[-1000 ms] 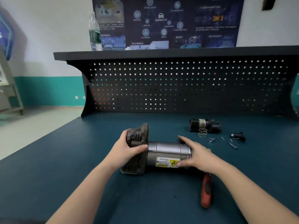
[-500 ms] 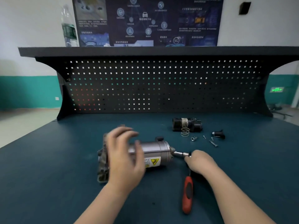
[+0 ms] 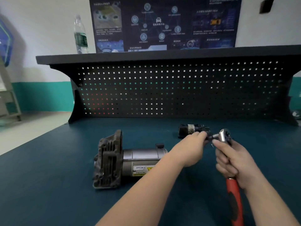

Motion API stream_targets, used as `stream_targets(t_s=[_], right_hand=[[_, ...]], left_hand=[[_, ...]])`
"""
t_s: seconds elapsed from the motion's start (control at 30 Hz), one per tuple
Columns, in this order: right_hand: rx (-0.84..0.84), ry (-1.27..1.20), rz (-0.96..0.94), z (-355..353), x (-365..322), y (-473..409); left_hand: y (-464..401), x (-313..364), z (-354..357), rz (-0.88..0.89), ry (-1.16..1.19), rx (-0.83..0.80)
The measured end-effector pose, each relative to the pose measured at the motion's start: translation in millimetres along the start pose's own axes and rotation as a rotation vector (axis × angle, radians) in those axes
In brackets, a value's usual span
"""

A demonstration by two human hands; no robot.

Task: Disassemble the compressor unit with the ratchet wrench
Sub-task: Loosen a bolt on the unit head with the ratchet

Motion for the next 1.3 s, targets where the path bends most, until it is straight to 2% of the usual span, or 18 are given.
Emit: stream_targets(t_s=[0.03,0.1,0.13,0.17,0.27,0.37,0.43,0.57,0.7,0.83,1.0,1.07,1.2,1.3], right_hand=[[-0.15,-0.17,0.038,8,-3,2],[-0.575,-0.627,0.185,33,-8,15],[-0.699,-0.759,0.207,38,-14,22],[-0.724,-0.818,0.207,35,-17,23],[-0.618,-0.831,0.197,26,-16,20],[-0.319,-0.682,0.119,12,-10,14],[-0.221,-0.609,0.114,12,-8,13],[-0.18,-0.56,0.16,16,-3,13],[-0.157,-0.487,0.163,14,-2,12],[-0.203,-0.532,0.144,18,-4,13],[-0.123,-0.52,0.12,9,-7,10],[-0.149,-0.595,0.076,3,-13,10],[-0.277,-0.972,0.023,-17,-28,4],[-0.083,-0.993,0.072,-51,-23,-14]], left_hand=[[0,3,-3,0.022,0.051,0.068],[4,9,-12,0.071,0.01,0.249],[7,14,-15,0.105,-0.032,0.334],[10,18,-19,0.135,-0.072,0.407],[18,22,-31,0.169,-0.188,0.562],[22,17,-37,0.161,-0.271,0.599],[25,13,-40,0.154,-0.247,0.599],[29,11,-42,0.158,-0.218,0.607],[30,11,-35,0.169,-0.194,0.547],[31,12,-34,0.15,-0.157,0.54],[29,-4,-31,0.096,-0.163,0.507],[28,-19,-33,0.033,-0.104,0.503],[27,-34,-36,-0.02,-0.141,0.513],[14,-27,-14,0.016,-0.289,0.335]])
Point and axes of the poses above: each hand's wrist, its own y-axis away from the middle knuckle, its own z-axis out of the palm, x = y × z, the point moved 8 cm from there along -y, towards the middle knuckle, and after that the axes turned 3 degrees about z, right-handed, at the moved point
